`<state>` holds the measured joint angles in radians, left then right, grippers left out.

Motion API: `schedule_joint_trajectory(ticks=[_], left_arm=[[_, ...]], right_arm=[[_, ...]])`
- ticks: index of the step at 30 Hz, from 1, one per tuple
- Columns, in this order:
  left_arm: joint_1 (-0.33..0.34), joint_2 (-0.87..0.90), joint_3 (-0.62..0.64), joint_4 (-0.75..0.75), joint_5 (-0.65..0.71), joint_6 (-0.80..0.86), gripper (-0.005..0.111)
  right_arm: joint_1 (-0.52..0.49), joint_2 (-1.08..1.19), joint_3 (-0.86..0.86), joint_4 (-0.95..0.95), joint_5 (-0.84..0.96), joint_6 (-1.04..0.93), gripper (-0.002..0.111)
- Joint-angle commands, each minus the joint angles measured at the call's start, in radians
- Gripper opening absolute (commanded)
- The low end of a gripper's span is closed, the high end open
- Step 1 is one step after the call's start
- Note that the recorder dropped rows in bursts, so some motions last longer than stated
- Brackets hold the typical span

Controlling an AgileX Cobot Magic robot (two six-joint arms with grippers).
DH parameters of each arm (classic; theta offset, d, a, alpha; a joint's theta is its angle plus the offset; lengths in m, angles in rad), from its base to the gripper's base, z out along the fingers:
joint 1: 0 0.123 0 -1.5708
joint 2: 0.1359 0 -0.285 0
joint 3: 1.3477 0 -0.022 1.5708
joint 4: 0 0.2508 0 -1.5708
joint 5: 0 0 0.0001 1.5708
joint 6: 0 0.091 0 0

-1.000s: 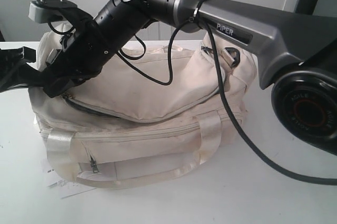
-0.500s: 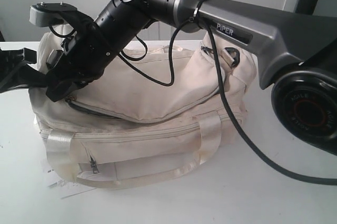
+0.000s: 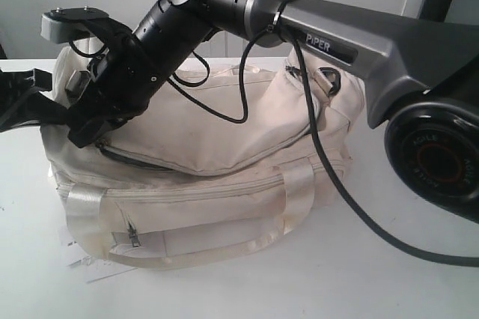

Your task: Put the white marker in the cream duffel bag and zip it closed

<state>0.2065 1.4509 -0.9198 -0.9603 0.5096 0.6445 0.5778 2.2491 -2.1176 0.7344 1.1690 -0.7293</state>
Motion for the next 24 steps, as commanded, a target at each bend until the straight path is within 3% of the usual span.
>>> schedule_joint_trajectory(ticks=[1, 24], left_arm=[[0.001, -0.004, 0.002, -0.004, -0.039, 0.011, 0.000], [0.001, -0.004, 0.002, -0.004, -0.042, 0.011, 0.000]], right_arm=[[-0.001, -0.014, -0.004, -0.030, 0.052, 0.023, 0.000], [-0.001, -0.057, 0.029, -0.066, 0.052, 0.080, 0.000]])
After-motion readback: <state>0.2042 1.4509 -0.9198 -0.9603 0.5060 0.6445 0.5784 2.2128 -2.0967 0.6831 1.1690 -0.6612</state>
